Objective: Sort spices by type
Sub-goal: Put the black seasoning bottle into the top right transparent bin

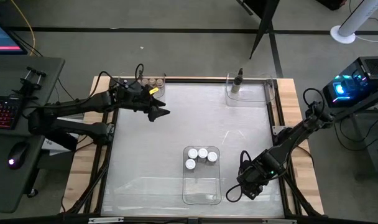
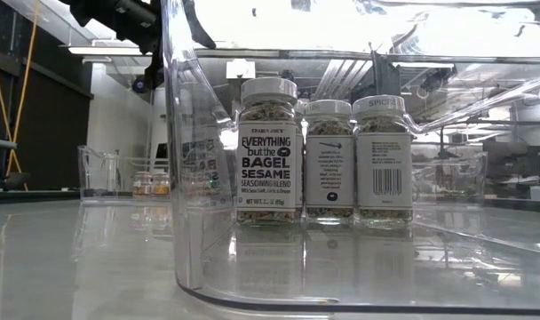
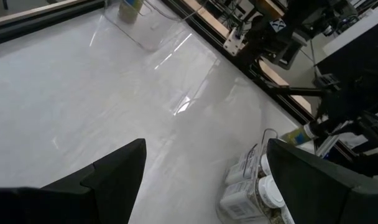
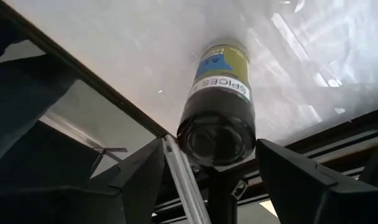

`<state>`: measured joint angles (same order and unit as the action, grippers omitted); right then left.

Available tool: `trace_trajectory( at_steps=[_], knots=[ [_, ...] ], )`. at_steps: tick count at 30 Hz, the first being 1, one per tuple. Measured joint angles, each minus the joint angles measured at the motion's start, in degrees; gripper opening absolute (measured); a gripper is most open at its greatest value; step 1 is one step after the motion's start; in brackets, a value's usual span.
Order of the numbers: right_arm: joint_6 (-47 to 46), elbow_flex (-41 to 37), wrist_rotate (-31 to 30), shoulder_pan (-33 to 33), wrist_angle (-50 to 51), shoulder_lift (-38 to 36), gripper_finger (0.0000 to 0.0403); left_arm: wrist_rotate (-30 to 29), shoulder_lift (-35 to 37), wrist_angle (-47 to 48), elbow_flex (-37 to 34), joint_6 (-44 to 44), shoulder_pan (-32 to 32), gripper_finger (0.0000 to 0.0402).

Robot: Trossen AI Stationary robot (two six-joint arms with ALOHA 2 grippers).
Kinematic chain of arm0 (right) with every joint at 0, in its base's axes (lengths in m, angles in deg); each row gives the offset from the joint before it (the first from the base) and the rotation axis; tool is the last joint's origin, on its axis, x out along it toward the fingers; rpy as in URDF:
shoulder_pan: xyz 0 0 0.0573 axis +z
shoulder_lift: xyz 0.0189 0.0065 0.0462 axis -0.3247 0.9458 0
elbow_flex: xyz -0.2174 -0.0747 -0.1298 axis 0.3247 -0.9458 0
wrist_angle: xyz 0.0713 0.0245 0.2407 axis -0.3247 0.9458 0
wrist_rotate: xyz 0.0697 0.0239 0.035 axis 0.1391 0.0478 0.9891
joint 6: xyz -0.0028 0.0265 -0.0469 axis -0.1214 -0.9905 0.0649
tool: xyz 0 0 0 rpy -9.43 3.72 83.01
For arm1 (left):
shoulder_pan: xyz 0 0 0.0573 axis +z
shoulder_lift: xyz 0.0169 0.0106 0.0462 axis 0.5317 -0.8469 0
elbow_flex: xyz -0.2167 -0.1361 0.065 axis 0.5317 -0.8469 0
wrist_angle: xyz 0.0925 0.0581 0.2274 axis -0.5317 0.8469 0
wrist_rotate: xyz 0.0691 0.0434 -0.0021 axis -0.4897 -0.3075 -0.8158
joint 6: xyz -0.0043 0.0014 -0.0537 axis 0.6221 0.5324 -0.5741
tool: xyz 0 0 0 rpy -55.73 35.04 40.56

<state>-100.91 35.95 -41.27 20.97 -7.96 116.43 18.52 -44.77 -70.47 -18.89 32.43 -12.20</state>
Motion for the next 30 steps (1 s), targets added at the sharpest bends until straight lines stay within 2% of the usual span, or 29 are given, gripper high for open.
trace_trajectory(
  at_steps=[6, 20, 25, 30],
  knots=[
    [0.27, 2.43, -1.91, 0.0, 2.88, -0.02, 0.0252, 0.0, 0.0, 0.02, -0.02, 1.89, 0.0, 0.0321],
    [-0.71, 2.41, -2.69, 0.0, 3.29, 0.39, 0.0252, 0.0, 0.0, 1.64, -0.04, 1.84, 0.0, 0.0321],
    [-0.67, 2.36, -6.12, 0.0, 4.42, 0.46, 0.0252, 0.0, 0.0, 1.86, -0.04, 1.84, 0.0, 0.0321],
    [0.71, 2.36, -5.93, 0.0, 4.72, 0.46, 0.0252, 0.0, 0.0, 1.85, -0.06, 1.84, 0.0, 0.0321]
  ],
)
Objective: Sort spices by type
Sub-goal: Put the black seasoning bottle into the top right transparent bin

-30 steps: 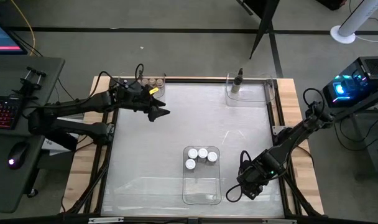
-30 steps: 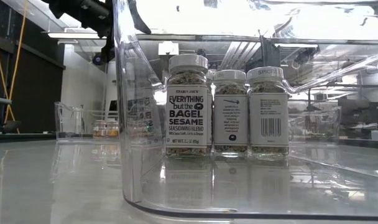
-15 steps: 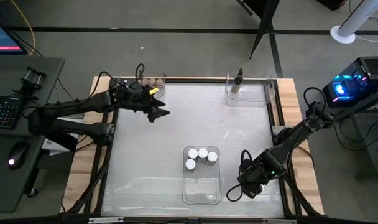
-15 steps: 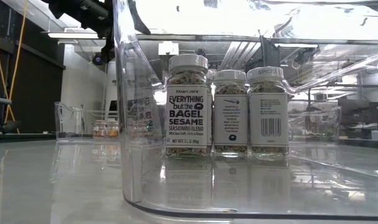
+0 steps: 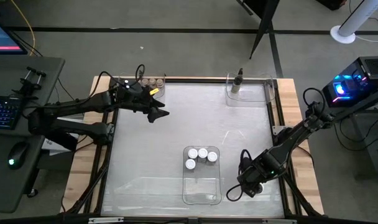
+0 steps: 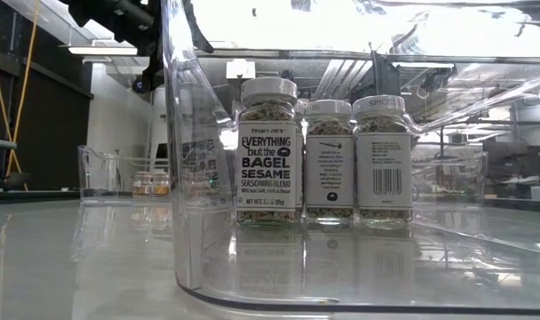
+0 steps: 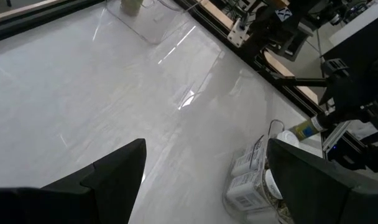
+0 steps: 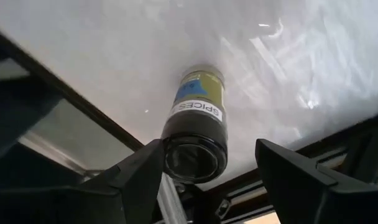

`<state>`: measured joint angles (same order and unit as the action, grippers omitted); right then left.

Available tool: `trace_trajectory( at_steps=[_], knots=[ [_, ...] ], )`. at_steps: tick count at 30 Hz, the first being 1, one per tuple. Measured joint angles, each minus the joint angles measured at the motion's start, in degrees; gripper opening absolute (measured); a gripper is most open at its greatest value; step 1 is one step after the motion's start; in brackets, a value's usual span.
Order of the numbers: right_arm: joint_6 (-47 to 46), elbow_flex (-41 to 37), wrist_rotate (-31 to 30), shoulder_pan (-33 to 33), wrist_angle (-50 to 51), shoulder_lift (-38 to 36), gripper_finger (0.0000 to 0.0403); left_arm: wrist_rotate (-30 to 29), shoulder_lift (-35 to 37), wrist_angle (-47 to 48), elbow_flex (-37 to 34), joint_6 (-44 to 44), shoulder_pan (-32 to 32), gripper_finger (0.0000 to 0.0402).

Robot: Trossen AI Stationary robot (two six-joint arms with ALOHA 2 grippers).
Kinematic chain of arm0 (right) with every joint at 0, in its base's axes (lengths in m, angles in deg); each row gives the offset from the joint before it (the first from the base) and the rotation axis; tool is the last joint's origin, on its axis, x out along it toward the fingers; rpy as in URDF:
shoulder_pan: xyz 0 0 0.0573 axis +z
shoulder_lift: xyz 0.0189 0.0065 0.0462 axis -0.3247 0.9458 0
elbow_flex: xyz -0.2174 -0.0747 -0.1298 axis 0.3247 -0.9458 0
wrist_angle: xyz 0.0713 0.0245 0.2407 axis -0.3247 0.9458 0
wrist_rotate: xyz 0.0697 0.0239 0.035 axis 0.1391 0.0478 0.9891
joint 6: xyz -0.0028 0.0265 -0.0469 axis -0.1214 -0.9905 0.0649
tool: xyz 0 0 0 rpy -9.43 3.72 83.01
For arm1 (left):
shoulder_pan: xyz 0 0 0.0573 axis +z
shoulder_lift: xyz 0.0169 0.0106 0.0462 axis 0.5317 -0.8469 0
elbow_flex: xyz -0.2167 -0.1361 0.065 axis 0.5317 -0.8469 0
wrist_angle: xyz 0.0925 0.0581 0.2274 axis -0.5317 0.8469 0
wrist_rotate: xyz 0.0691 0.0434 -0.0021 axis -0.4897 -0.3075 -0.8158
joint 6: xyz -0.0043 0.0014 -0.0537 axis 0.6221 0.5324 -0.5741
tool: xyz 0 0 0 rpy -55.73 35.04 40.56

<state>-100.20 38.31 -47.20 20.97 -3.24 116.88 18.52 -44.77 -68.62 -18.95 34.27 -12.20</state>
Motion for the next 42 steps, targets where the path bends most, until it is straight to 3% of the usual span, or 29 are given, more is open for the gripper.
trace_trajectory(
  at_steps=[3, 12, 22, 31, 42],
  knots=[
    [5.63, 0.0, -0.18, 0.0, -0.12, -0.02, 0.0252, 0.0, 0.0, 0.0, 0.02, 0.0, 0.0, 0.0321],
    [5.7, 0.0, 0.29, -0.13, -0.79, -0.04, 0.026, 0.0, 0.0, 0.0, 0.02, 0.46, 0.0, 0.0321],
    [5.58, 0.0, 1.95, -0.17, 2.37, -0.04, 0.0355, -0.02, 0.0, 0.0, 0.0, 0.02, 0.0, 0.0321],
    [0.75, 0.0, -0.1, 0.32, -5.02, 0.15, 0.0358, -0.1, 0.0, 0.0, 0.02, 0.04, 0.0, 0.0321],
    [1.16, 0.0, 0.53, 1.86, -2.13, 4.03, 0.0358, -0.13, 0.0, 0.05, 0.02, -0.42, 0.0, 0.0321]
  ],
)
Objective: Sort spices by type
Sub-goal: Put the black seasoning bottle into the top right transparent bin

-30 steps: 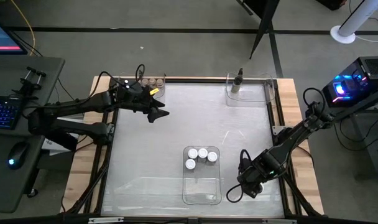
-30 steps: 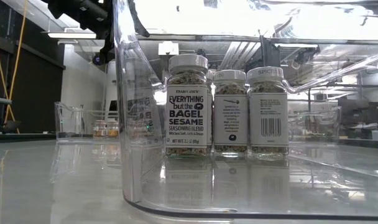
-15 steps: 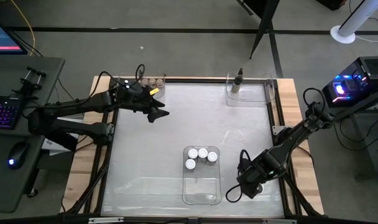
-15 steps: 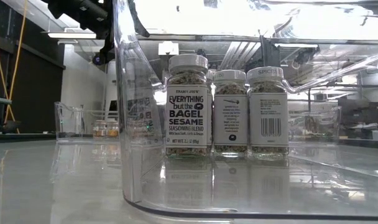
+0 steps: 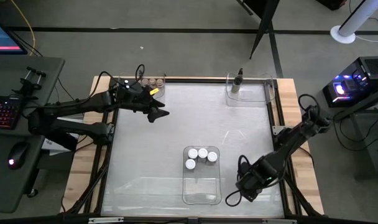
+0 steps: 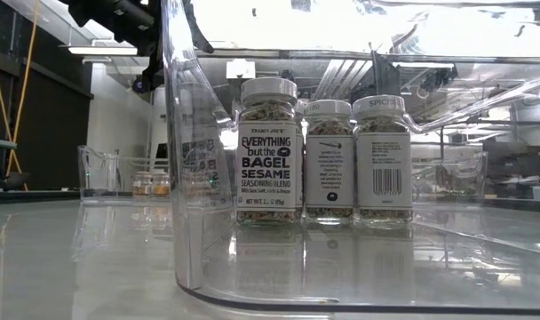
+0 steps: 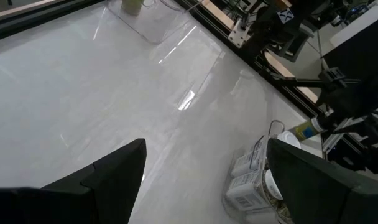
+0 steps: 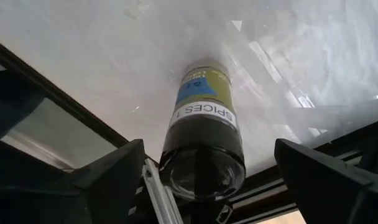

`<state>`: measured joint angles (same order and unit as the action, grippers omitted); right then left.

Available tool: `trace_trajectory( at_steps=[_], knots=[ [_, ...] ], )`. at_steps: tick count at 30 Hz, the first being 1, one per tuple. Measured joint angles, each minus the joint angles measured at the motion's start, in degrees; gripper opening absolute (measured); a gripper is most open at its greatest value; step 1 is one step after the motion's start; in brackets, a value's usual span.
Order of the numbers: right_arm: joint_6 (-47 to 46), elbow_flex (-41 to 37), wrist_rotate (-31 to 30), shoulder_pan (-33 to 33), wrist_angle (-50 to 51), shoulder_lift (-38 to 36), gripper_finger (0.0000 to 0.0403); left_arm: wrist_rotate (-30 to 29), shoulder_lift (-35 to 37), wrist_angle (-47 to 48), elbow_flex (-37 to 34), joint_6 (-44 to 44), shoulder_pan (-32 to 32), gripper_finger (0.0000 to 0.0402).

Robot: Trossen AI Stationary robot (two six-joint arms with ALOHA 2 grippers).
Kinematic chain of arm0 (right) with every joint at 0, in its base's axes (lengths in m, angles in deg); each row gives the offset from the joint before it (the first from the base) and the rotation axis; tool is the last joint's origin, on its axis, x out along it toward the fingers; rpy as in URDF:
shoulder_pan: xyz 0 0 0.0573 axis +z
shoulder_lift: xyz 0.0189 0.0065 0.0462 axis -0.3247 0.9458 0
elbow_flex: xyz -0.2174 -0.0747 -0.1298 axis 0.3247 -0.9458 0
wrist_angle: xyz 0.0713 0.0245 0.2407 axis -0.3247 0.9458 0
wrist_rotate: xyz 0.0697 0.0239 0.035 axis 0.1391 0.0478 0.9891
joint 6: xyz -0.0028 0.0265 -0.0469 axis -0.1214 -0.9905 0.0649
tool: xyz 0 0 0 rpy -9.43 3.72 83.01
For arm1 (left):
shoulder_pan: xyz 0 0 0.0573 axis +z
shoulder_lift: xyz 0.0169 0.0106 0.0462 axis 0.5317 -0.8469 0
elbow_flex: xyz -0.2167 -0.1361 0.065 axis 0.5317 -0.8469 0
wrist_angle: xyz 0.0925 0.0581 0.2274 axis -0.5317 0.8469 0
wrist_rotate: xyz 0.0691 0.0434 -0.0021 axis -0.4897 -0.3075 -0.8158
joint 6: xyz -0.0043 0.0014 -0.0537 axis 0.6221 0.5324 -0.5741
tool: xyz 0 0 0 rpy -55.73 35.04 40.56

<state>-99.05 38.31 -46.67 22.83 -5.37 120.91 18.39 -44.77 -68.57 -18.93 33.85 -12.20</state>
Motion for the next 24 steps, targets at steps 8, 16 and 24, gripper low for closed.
trace_trajectory(
  at_steps=[8, 16, 24],
  knots=[
    [-0.02, 0.0, 3.58, 0.46, 0.03, 2.21, 0.0357, -0.01, 0.0, 0.0, 0.0, 0.0, 0.0, 0.0321],
    [-0.37, 0.0, 3.84, 0.63, -0.1, 2.36, 0.0312, -0.06, 0.0, 0.0, 0.0, 0.76, 0.0, 0.0321],
    [-0.11, 0.0, 4.12, 0.63, -1.49, 2.36, 0.024, -0.07, 0.0, 0.0, 0.0, 0.87, -0.02, 0.0321]
  ],
)
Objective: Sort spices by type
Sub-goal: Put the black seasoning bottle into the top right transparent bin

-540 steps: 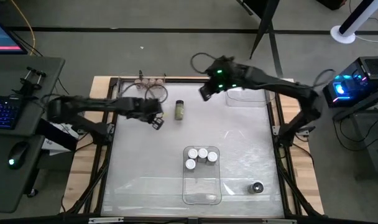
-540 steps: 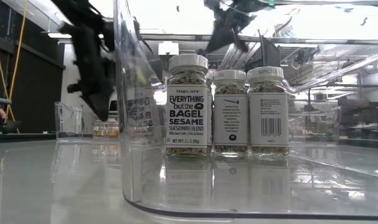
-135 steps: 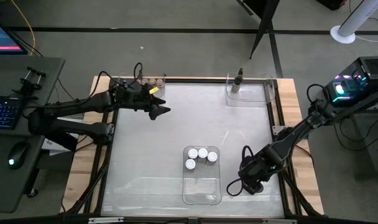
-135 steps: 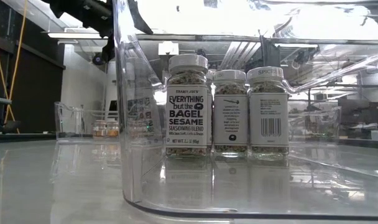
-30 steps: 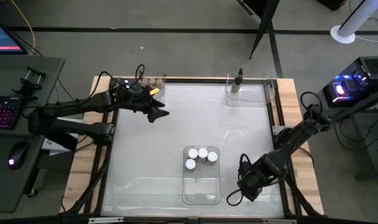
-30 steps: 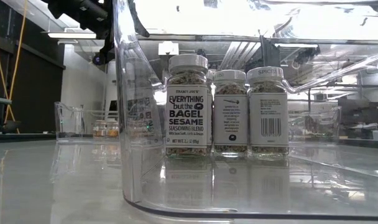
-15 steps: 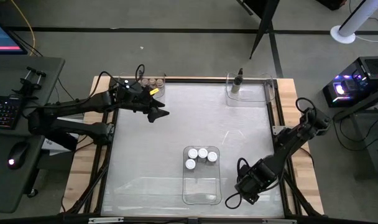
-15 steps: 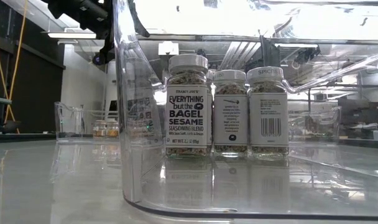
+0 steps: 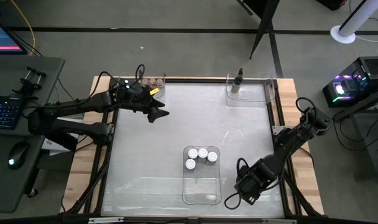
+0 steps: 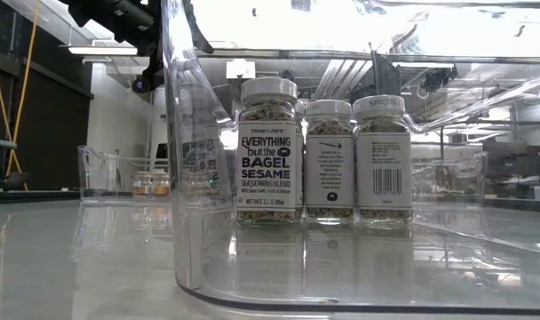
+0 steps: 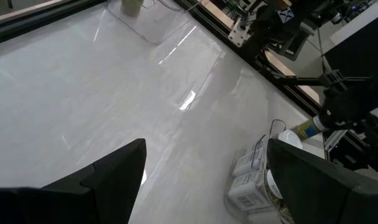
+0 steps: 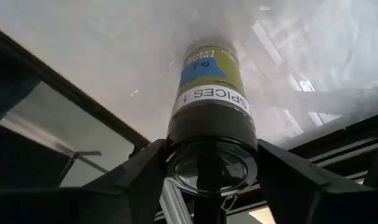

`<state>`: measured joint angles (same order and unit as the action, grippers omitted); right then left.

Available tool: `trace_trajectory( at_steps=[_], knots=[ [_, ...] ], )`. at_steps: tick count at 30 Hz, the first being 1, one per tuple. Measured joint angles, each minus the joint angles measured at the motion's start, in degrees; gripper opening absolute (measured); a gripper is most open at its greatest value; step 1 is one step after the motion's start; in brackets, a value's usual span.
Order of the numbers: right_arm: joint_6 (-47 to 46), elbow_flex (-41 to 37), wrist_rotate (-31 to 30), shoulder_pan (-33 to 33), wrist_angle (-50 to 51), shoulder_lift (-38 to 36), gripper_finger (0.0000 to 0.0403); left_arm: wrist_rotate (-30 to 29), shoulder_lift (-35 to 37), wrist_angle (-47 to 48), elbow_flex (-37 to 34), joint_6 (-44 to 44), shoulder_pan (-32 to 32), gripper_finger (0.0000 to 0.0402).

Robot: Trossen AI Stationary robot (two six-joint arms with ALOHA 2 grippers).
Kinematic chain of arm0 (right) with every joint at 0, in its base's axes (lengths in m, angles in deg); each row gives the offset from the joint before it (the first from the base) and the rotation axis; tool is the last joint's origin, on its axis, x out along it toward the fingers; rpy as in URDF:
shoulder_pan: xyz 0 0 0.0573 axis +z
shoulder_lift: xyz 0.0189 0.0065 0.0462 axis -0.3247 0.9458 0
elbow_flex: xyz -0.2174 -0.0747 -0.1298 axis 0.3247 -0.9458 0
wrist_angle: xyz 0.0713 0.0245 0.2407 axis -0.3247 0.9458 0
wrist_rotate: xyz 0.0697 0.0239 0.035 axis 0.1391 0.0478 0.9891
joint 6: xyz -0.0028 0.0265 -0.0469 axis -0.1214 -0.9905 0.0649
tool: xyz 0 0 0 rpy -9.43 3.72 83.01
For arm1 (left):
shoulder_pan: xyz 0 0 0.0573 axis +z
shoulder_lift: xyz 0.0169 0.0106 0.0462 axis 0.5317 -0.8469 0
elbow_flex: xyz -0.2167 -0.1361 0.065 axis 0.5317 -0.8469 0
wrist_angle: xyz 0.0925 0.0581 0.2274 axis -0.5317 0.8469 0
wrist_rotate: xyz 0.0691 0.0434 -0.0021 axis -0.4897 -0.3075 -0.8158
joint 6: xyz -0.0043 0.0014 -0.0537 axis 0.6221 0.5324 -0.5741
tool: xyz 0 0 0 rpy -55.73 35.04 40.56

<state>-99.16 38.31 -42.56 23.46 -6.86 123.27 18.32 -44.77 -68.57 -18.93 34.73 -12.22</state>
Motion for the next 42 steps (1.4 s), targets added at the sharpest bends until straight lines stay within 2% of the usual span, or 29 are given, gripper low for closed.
trace_trajectory(
  at_steps=[4, 7, 10, 13, 16, 18, 20, 23, 28, 33, 37, 42],
  knots=[
    [2.4, 0.37, 1.45, -0.04, -0.11, -0.38, 0.0199, 0.0, 0.0, 0.0, 0.0, 0.02, 0.01, 0.0321],
    [5.97, 2.39, 0.74, -0.91, 2.78, -2.39, 0.02, 0.0, 0.0, -0.38, 0.0, 0.04, 0.01, 0.0321],
    [9.48, 5.57, -3.73, -3.4, 10.89, -5.58, 0.02, 0.02, 0.0, -1.31, 0.0, 0.09, 0.02, 0.0321],
    [12.28, 9.92, -11.5, -8.0, 21.77, -9.74, 0.02, 0.0, 0.0, -1.47, 0.0, 0.09, 0.02, 0.0321],
    [14.44, 13.92, -24.46, -15.5, 29.68, -14.16, 0.02, 0.0, 0.0, -1.49, 0.0, 0.04, 0.02, 0.0321],
    [18.66, 15.65, -32.59, -22.21, 29.35, -17.23, 0.02, 0.02, 0.0, -1.5, 0.0, -0.3, 0.02, 0.0321],
    [25.19, 16.62, -37.53, -30.67, 28.42, -19.62, 0.02, -0.03, 0.0, -1.49, 0.0, -1.02, 0.02, 0.0321],
    [37.15, 17.77, -41.48, -45.42, 28.18, -20.39, 0.02, -0.07, -0.01, -1.49, 0.0, -2.13, 0.02, 0.0321],
    [54.88, 17.97, -41.31, -69.66, 23.9, -16.26, 0.02, -0.09, 0.0, -1.55, 0.0, -3.97, 0.02, 0.0321],
    [64.55, 18.58, -37.92, -86.27, 23.68, -6.45, 0.02, -0.1, 0.0, -1.57, 0.0, -6.89, 0.01, 0.0321],
    [69.63, 19.46, -34.0, -92.36, 20.76, 1.21, 0.02, -0.09, 0.0, -1.46, 0.0, -9.15, -0.2, 0.0321],
    [73.17, 21.74, -33.48, -93.83, 16.06, 7.4, 0.02, -0.09, -0.01, -0.43, 0.0, -12.07, -1.22, 0.0321]
  ],
)
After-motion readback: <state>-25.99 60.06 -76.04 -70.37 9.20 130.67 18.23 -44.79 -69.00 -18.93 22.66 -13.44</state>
